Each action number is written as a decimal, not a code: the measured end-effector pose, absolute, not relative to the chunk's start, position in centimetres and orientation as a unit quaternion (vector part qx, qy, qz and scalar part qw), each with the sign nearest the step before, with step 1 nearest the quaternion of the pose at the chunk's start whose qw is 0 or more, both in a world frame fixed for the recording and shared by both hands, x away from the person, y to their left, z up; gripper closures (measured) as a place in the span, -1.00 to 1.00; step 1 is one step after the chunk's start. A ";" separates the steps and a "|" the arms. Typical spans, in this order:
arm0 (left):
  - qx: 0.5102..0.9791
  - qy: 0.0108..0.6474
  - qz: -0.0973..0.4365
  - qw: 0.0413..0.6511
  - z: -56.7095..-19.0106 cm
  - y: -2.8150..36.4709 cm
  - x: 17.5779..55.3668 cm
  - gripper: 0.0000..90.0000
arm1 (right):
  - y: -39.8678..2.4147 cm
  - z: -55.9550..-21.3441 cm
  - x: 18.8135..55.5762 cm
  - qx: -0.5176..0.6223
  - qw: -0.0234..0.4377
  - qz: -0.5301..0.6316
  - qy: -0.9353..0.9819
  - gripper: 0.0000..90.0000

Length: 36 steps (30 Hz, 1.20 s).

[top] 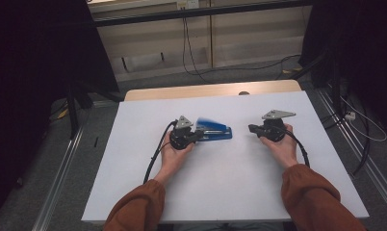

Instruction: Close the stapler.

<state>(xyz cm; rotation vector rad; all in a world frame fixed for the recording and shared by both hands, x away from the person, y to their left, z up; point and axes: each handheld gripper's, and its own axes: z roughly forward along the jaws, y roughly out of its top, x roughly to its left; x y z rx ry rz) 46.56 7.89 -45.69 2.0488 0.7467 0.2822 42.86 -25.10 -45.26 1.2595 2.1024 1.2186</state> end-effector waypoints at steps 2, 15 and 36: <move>0.829 0.303 0.118 0.456 -45.7 7.8 46.5 1.00 | -25.1 -45.1 42.8 0.448 0.202 0.447 0.747 1.00; 0.833 0.303 0.113 0.450 -45.6 8.1 46.6 1.00 | -24.9 -44.9 42.7 0.441 0.206 0.472 0.735 0.93; 0.821 0.325 0.116 0.455 -45.2 9.0 45.6 0.14 | -24.7 -44.7 42.3 0.445 0.194 0.480 0.730 -0.26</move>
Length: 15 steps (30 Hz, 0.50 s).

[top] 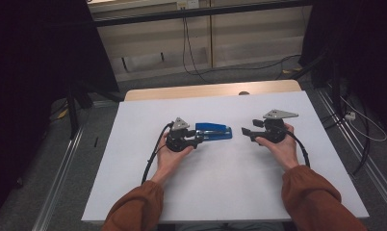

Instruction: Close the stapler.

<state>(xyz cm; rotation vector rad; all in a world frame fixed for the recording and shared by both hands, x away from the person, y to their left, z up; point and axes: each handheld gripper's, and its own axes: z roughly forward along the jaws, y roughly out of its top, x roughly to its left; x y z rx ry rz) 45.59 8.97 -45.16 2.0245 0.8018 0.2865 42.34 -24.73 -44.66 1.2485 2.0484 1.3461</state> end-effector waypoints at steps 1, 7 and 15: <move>0.820 0.329 0.117 0.454 -45.1 9.1 45.5 0.07 | -24.7 -44.7 42.3 0.448 0.197 0.480 0.728 -0.31; 0.814 0.342 0.135 0.449 -44.7 9.9 45.7 -0.33 | -24.6 -44.5 42.2 0.452 0.198 0.483 0.723 -0.58; 0.801 0.354 0.139 0.462 -43.9 11.0 45.7 -0.86 | -24.1 -44.2 41.9 0.443 0.206 0.484 0.726 -0.81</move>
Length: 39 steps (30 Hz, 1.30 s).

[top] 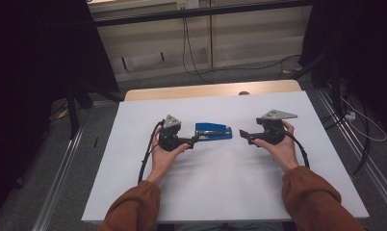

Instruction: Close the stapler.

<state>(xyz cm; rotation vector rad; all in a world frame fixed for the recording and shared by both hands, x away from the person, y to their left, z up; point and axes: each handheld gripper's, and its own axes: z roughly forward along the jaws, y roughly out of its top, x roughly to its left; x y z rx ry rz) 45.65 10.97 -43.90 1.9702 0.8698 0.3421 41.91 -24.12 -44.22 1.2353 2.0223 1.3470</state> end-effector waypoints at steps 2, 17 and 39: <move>0.803 0.344 0.143 0.466 -43.9 11.1 45.4 -0.90 | -24.0 -44.1 41.7 0.442 0.200 0.491 0.723 -0.84; 0.789 0.335 0.155 0.492 -42.8 11.8 43.3 -0.91 | -23.7 -43.4 39.8 0.435 0.227 0.502 0.712 -0.90; 0.765 0.347 0.166 0.517 -41.6 14.7 39.5 -0.91 | -24.3 -43.2 36.7 0.423 0.249 0.512 0.705 -0.85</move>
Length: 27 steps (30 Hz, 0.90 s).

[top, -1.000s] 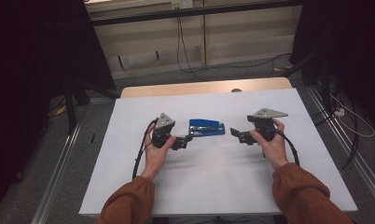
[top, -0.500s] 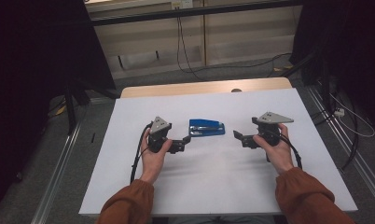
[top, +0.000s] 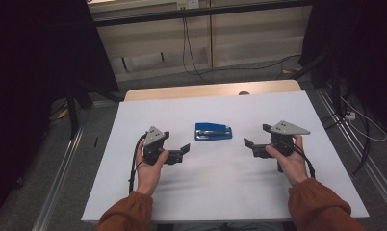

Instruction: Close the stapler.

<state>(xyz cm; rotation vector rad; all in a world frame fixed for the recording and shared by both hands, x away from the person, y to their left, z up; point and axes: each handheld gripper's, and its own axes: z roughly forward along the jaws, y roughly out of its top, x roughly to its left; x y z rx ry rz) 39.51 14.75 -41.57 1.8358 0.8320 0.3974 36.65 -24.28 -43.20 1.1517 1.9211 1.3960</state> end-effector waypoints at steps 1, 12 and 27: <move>0.764 0.347 0.169 0.517 -41.5 14.9 39.2 -0.91 | -24.3 -43.2 36.5 0.423 0.249 0.513 0.704 -0.85; 0.759 0.355 0.166 0.520 -41.3 16.2 37.6 -0.91 | -25.1 -42.8 35.0 0.436 0.263 0.509 0.694 -0.96; 0.751 0.357 0.191 0.522 -41.5 17.3 35.9 -0.91 | -27.0 -42.7 32.5 0.452 0.279 0.511 0.676 -0.96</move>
